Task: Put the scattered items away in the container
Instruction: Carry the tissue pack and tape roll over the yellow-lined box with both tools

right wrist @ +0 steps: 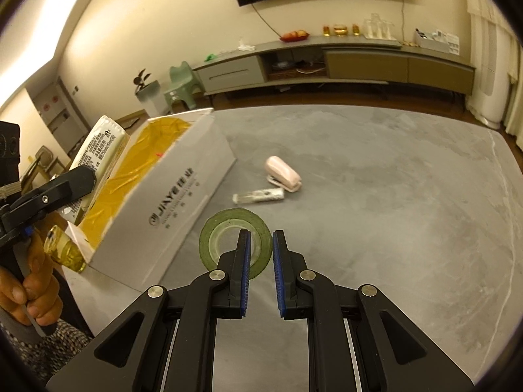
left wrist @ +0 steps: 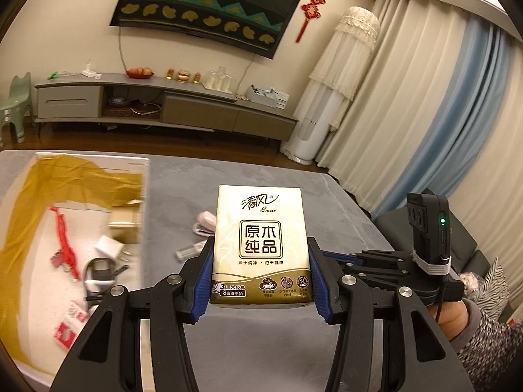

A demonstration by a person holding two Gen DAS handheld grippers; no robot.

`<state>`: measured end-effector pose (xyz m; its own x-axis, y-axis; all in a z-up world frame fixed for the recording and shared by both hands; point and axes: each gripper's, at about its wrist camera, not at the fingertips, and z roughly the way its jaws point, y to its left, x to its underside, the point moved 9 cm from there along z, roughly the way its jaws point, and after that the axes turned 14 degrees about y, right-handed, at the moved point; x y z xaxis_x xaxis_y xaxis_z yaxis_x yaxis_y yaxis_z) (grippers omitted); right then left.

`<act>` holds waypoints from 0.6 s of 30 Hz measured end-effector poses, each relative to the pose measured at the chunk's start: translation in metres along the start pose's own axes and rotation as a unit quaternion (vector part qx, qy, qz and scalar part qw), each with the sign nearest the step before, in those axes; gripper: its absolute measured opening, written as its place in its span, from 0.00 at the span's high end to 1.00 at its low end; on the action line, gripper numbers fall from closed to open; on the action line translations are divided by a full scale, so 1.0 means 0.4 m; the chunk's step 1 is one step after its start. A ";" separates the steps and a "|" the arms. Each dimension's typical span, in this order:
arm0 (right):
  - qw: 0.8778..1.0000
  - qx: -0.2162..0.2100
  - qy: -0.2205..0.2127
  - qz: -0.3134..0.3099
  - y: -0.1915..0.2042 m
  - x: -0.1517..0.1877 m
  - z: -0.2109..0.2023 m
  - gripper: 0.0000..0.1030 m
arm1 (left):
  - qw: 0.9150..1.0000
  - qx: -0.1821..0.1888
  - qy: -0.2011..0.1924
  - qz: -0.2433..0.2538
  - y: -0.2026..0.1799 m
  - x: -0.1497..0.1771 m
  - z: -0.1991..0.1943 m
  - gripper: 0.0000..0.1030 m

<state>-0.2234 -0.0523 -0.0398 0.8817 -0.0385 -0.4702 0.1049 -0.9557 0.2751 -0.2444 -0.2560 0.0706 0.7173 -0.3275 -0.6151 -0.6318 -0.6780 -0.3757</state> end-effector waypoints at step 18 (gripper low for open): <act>0.999 -0.027 -0.014 -0.043 0.161 -0.019 -0.011 0.86 | 0.995 -0.064 -0.050 -0.054 0.228 0.040 -0.204 0.49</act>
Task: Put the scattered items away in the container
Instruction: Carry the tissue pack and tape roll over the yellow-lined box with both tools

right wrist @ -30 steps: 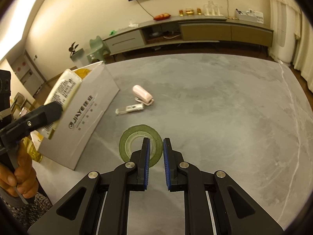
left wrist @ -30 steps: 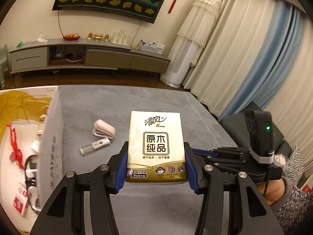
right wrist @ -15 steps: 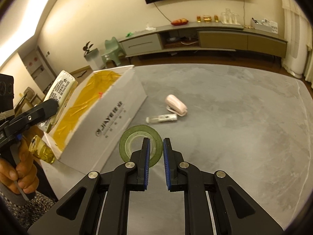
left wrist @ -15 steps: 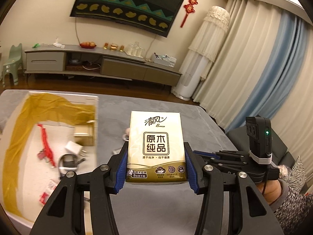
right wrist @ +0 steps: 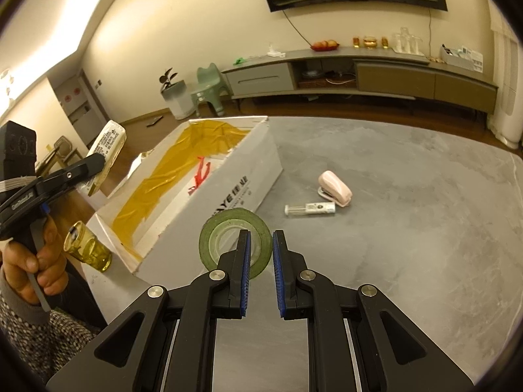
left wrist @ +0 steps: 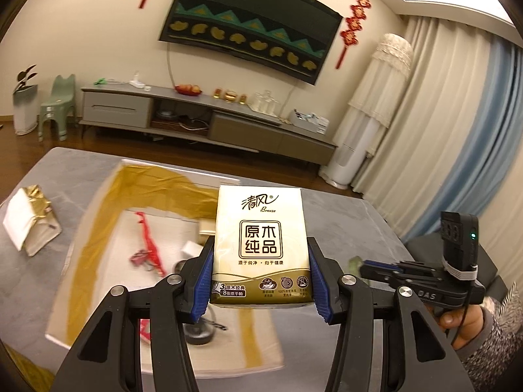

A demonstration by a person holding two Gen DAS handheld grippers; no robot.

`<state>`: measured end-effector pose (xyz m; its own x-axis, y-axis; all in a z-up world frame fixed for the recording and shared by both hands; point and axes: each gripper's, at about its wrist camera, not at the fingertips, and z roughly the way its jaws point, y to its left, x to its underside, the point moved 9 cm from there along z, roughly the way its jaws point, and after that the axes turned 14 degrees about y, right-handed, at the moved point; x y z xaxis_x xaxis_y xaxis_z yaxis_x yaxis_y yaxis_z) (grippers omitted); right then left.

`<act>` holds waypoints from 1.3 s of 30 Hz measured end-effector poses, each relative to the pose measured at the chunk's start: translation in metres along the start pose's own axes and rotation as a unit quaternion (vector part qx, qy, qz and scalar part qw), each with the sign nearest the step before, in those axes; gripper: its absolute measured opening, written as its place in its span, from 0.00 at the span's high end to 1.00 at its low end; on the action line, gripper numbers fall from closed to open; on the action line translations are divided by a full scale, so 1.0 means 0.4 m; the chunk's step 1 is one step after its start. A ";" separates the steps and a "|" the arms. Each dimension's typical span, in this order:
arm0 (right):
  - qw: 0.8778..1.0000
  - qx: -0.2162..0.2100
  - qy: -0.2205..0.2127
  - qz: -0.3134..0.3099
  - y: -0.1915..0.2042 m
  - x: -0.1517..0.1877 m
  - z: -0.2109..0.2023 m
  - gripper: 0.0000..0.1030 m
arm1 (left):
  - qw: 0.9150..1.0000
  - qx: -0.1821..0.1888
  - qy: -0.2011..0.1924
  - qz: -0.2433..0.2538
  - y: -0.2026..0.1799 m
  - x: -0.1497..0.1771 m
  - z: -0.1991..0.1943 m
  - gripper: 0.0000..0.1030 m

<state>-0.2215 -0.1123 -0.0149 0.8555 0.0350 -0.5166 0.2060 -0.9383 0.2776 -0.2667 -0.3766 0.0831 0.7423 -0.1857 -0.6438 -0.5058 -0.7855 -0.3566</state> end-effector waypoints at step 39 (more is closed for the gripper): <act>0.997 -0.044 -0.023 -0.064 0.307 -0.055 0.022 0.86 | 0.998 -0.025 -0.016 -0.064 0.177 0.002 -0.067 0.49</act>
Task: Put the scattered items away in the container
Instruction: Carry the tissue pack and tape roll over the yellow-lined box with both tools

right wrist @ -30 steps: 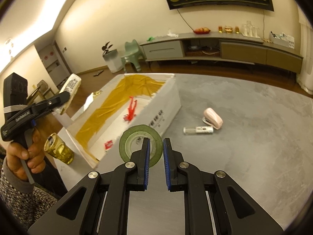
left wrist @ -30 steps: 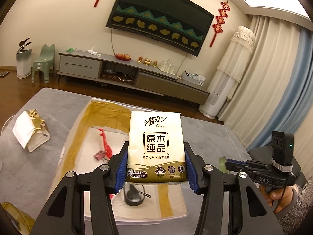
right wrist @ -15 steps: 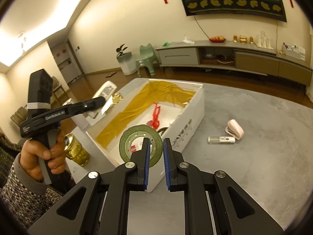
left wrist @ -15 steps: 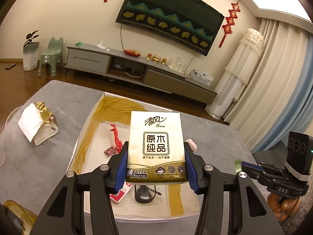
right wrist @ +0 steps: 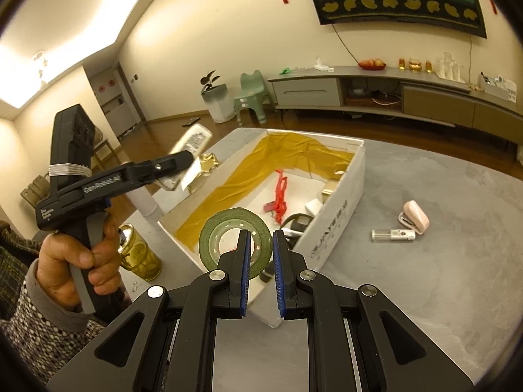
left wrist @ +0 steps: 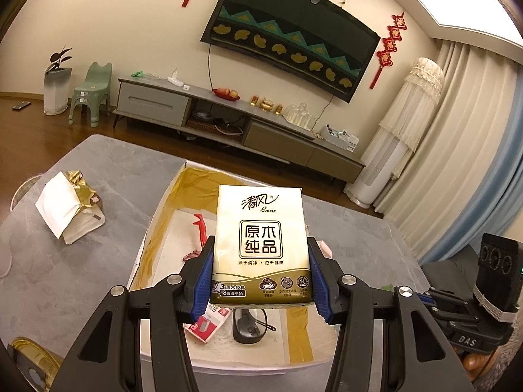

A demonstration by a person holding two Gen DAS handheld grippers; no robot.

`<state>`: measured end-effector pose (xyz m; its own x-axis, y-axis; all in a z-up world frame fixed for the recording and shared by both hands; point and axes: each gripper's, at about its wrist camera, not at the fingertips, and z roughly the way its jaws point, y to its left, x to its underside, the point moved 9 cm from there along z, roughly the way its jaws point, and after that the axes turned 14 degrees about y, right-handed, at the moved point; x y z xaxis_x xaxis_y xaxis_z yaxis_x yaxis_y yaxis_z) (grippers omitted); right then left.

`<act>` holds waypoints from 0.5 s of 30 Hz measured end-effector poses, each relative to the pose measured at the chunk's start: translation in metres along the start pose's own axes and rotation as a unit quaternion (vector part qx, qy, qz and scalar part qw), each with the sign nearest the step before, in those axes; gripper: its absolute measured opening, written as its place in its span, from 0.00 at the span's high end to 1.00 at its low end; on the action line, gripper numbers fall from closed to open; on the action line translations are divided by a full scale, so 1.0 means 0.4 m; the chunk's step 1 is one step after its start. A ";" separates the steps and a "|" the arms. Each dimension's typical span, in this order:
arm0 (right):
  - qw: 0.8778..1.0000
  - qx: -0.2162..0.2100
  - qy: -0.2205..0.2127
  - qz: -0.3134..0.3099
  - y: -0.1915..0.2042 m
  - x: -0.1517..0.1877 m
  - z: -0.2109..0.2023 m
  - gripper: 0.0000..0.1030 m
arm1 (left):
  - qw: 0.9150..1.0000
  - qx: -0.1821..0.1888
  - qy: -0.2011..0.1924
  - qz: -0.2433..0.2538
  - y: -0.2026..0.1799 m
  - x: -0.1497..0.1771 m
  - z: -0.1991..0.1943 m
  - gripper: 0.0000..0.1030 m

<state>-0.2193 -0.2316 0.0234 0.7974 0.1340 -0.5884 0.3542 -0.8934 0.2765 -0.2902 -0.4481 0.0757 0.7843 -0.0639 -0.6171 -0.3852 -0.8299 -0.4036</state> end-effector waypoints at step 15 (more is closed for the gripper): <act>0.999 0.037 0.012 -0.022 0.039 -0.097 0.027 0.86 | 0.999 0.024 0.002 -0.038 0.053 -0.014 0.056 0.49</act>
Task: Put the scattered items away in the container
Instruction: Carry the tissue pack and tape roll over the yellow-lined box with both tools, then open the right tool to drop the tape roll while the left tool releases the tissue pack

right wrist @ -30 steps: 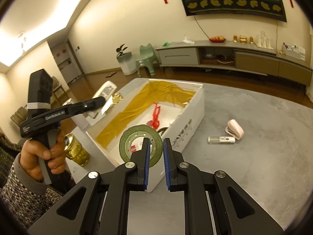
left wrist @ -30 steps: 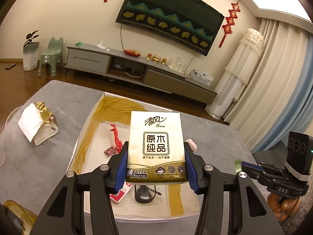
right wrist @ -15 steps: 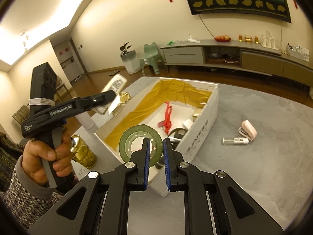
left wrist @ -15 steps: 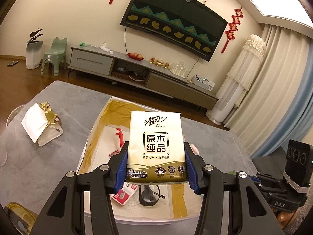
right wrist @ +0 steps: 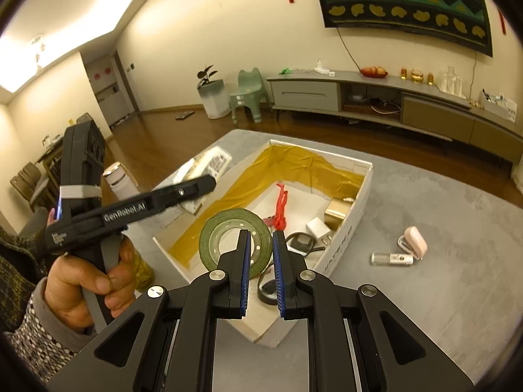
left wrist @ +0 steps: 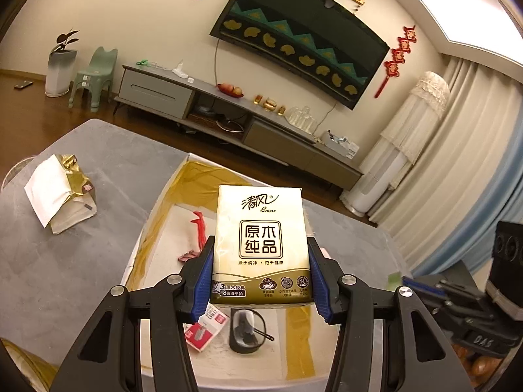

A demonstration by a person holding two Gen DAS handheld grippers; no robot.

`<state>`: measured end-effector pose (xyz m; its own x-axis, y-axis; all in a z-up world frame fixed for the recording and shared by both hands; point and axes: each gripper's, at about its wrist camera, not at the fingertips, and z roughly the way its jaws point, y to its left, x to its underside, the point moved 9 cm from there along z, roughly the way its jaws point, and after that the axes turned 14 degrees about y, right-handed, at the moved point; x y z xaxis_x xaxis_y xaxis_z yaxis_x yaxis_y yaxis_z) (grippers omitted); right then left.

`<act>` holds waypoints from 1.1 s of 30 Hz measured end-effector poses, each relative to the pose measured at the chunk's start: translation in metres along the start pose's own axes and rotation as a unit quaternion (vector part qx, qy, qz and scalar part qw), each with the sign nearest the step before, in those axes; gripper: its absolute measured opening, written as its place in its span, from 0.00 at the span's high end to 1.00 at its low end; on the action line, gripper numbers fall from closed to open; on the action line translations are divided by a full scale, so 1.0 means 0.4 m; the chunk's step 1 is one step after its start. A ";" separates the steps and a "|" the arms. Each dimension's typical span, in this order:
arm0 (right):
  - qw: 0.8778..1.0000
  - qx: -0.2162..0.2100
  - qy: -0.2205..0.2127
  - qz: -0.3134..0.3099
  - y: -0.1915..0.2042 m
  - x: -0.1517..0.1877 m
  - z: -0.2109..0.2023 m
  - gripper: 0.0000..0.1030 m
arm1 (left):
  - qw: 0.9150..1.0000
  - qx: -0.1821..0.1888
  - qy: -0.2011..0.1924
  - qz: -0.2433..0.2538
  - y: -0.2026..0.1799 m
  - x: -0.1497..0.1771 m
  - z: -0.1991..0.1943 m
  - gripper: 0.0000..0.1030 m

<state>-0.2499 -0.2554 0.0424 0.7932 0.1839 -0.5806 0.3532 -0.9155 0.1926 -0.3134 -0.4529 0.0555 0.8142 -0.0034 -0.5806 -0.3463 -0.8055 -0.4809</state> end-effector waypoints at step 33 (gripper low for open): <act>0.992 0.079 0.088 -0.046 -0.040 -0.224 0.196 0.86 | 0.998 -0.045 0.034 0.009 0.090 -0.031 0.066 0.49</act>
<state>-0.3656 -0.2855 0.0293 0.8408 0.3161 -0.4395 0.3572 -0.9340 0.0116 -0.3481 -0.4661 0.0281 0.8389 -0.0568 -0.5413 -0.3206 -0.8553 -0.4071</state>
